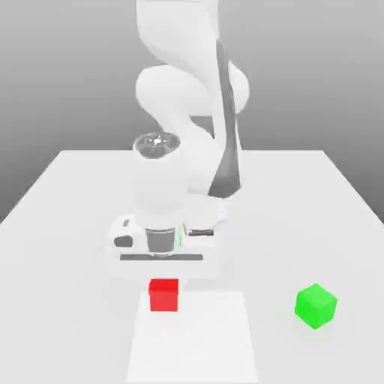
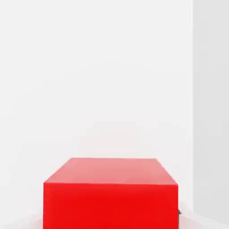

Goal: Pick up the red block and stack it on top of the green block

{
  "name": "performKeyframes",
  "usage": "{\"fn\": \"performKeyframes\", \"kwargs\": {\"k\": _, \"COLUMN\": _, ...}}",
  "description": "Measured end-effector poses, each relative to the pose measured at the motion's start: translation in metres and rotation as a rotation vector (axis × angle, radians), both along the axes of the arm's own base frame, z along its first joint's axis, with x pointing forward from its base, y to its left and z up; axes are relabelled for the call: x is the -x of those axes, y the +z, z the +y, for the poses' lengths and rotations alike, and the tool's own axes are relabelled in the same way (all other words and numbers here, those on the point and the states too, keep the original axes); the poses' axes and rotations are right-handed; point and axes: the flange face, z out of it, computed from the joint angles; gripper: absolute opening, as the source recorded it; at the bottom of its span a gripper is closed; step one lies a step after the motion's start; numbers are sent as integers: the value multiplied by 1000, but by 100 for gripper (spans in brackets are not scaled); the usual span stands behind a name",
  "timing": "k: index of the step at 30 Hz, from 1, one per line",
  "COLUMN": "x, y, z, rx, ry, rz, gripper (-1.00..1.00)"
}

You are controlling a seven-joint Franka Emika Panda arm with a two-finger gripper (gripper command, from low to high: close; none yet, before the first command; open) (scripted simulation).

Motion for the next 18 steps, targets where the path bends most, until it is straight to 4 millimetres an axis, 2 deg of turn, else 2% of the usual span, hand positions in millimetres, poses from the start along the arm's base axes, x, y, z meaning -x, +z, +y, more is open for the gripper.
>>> {"fn": "performKeyframes", "kwargs": {"k": 3, "x": 1, "y": 25, "z": 0, "rx": 0, "ry": -1, "rz": 0, "gripper": -100}}
{"fn": "performKeyframes", "kwargs": {"k": 6, "x": -10, "y": 38, "z": 28, "rx": 4, "ry": 3, "rz": 0, "gripper": -100}}
{"fn": "performKeyframes", "kwargs": {"k": 9, "x": -24, "y": 45, "z": 75, "rx": 8, "ry": 7, "rz": -1, "gripper": -100}}
{"fn": "performKeyframes", "kwargs": {"k": 12, "x": -31, "y": 52, "z": 130, "rx": 10, "ry": 18, "rz": -2, "gripper": -100}}
{"fn": "performKeyframes", "kwargs": {"k": 15, "x": -30, "y": 59, "z": 186, "rx": 8, "ry": 23, "rz": -3, "gripper": -100}}
{"fn": "performKeyframes", "kwargs": {"k": 18, "x": -21, "y": 66, "z": 242, "rx": 4, "ry": 24, "rz": -3, "gripper": -100}}
